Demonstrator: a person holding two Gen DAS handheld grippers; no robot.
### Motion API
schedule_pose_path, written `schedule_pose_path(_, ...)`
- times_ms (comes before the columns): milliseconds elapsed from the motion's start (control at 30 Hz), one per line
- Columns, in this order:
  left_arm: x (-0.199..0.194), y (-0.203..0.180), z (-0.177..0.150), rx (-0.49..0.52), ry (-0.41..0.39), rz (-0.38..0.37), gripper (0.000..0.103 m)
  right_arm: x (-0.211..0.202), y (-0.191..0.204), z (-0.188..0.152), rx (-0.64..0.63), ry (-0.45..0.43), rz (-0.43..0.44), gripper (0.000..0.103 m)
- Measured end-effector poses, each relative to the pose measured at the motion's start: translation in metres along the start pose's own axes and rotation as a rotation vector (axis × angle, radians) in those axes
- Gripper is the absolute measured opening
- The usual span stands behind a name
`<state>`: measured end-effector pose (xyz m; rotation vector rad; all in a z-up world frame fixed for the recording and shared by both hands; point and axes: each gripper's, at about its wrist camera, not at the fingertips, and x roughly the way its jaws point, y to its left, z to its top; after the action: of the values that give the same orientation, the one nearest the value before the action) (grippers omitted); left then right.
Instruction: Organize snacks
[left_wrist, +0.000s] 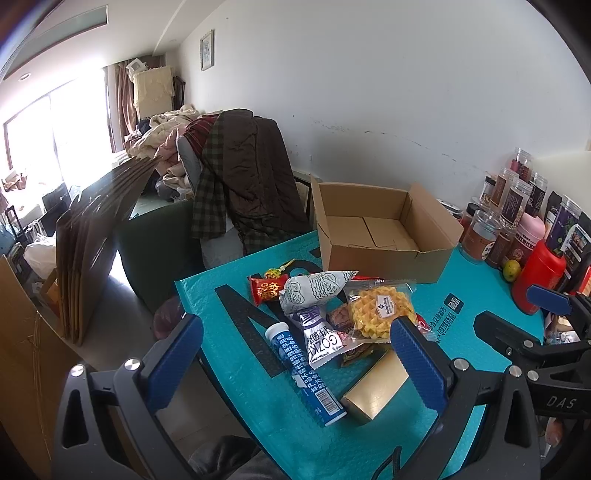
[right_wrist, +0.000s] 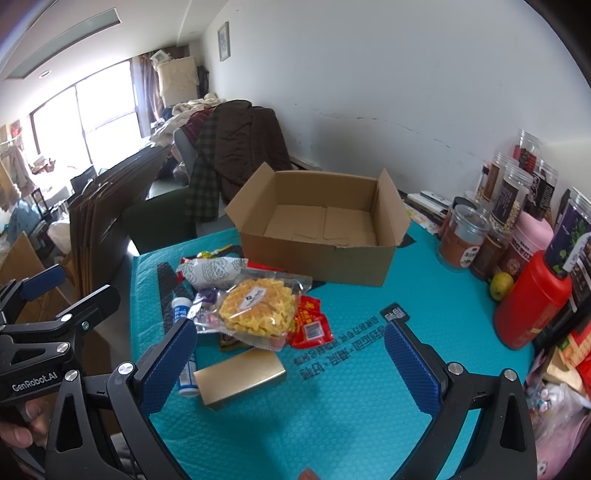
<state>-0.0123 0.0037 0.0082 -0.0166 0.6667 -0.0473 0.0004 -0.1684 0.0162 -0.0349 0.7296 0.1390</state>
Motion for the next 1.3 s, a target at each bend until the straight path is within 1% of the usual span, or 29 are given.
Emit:
schedule_pose_path(767,0.003,-0.004,-0.001,0.005,0.006,-0.008,0.103,0.0,0.001,0.0,-0.008,0.0,-0.003,0.103)
schedule_pose_path(1067,0.008,-0.01,0.002,0.02,0.017,-0.041,0.103,0.002,-0.002,0.0,-0.003,0.001,0.0,0.103)
schedule_pose_path(1300,0.016,-0.008,0.0,0.003,0.021,-0.085,0.103,0.007,-0.008,-0.001,0.011,0.014,-0.013,0.103)
